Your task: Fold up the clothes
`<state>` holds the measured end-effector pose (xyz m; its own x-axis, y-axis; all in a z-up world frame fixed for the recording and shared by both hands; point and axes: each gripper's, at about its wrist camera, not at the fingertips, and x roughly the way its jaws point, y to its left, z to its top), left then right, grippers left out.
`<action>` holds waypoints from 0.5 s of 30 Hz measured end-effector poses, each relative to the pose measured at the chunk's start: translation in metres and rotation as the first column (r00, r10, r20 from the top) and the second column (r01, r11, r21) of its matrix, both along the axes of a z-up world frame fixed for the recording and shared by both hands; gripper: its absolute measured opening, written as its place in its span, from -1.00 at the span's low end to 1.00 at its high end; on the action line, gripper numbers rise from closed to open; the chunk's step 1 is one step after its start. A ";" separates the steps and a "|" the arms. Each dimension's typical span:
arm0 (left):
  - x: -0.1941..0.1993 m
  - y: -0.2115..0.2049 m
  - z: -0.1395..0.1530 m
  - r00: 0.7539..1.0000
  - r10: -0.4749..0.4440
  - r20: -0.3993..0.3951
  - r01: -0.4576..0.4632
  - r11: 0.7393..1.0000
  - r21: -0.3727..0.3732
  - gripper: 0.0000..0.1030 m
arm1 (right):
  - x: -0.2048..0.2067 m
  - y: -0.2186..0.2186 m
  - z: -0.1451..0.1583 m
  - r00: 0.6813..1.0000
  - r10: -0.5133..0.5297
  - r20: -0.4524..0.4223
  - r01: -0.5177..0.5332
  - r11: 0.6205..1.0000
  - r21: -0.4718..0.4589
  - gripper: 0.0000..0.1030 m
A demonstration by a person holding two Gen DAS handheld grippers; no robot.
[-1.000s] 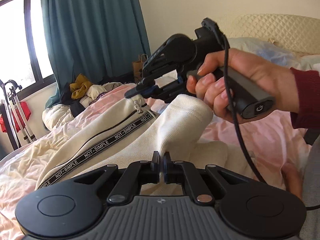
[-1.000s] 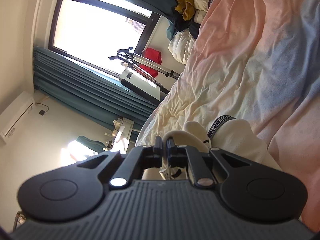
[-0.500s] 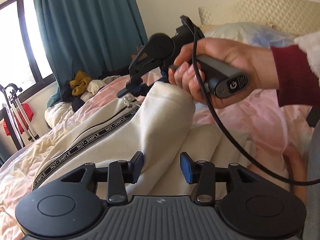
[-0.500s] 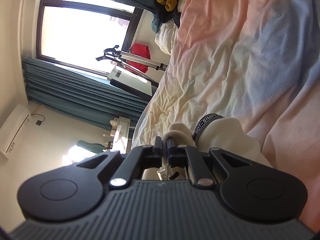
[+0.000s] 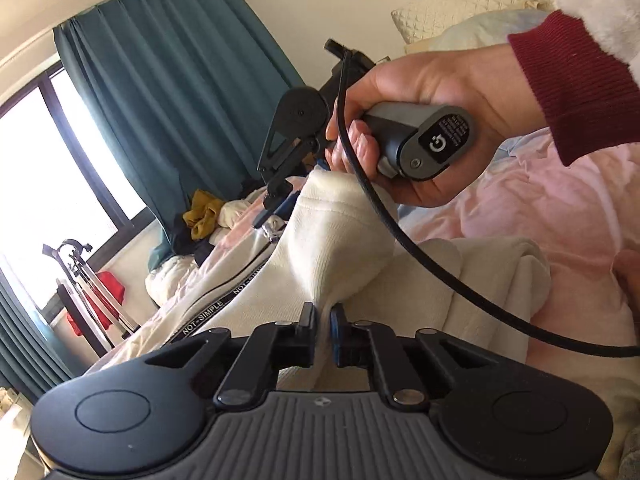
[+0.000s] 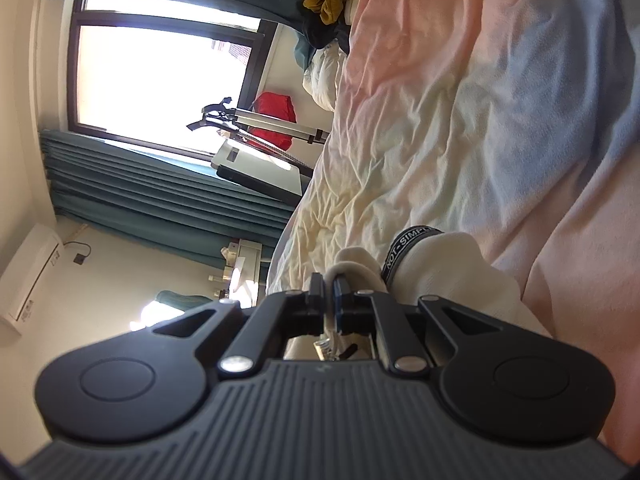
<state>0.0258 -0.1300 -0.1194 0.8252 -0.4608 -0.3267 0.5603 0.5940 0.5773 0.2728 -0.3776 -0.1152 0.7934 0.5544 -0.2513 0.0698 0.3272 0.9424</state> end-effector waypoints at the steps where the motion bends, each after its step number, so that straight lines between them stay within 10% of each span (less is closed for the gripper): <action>1: -0.005 0.002 0.003 1.000 0.001 0.011 -0.001 1.000 -0.005 -0.87 | 0.000 0.000 0.000 1.000 -0.001 -0.001 0.001 1.000 -0.007 -0.85; 10: -0.029 0.016 0.023 1.000 0.003 -0.003 -0.004 0.998 -0.067 -0.98 | -0.003 -0.003 0.000 1.000 -0.025 -0.015 0.025 0.999 -0.035 -0.85; 15: -0.026 0.010 0.011 0.998 0.020 0.058 -0.021 1.000 0.011 -0.67 | -0.004 -0.005 -0.004 1.000 -0.019 -0.023 0.019 1.000 -0.014 -0.85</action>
<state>-0.0005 -0.1202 -0.1083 0.8520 -0.4400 -0.2838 0.5137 0.5977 0.6154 0.2693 -0.3830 -0.1195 0.7977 0.5357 -0.2771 0.0979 0.3383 0.9359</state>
